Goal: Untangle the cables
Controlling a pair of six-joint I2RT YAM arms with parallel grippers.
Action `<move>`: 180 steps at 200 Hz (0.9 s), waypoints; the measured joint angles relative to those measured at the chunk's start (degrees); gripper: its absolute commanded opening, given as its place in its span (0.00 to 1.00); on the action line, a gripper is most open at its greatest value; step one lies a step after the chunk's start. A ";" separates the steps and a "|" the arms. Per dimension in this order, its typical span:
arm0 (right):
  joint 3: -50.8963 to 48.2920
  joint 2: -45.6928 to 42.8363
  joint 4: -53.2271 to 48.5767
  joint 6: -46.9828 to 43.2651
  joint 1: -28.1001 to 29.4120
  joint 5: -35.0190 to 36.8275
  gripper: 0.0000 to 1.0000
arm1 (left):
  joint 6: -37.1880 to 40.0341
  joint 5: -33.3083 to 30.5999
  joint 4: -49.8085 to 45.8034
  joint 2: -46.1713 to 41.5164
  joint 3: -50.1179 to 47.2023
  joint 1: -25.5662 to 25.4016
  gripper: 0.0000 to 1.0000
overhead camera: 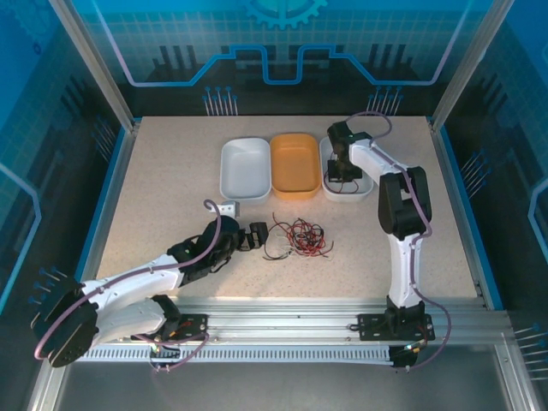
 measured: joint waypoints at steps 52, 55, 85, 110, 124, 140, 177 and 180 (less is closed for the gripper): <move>0.50 0.31 -2.45 0.31 -0.98 -0.85 0.28 | 0.00 0.66 -0.02 0.85 0.00 0.00 0.99; 0.50 0.24 -2.54 0.28 -1.03 -0.83 0.30 | 0.00 0.66 -0.02 0.87 0.00 0.00 0.99; -0.76 -3.98 -2.80 0.31 -1.07 -0.83 0.41 | 0.00 1.03 -0.02 1.03 0.00 0.00 0.99; -3.41 -10.99 -2.75 0.37 -1.07 -0.85 0.43 | 0.00 1.53 0.00 1.03 0.00 0.00 0.99; -5.46 -15.72 -2.27 0.39 -1.05 -0.85 0.43 | -0.24 1.53 -0.02 1.01 0.00 0.00 0.99; -8.74 -21.00 -1.36 0.61 -0.94 -0.94 0.40 | -1.11 1.46 -0.02 1.01 0.00 0.00 0.99; -20.74 -32.59 0.72 2.69 2.34 -1.25 0.37 | -1.66 1.55 -0.11 1.05 0.22 0.00 0.99; -21.84 -33.46 0.85 2.91 2.89 -1.27 0.37 | -1.66 1.55 -0.20 1.09 0.35 0.00 0.99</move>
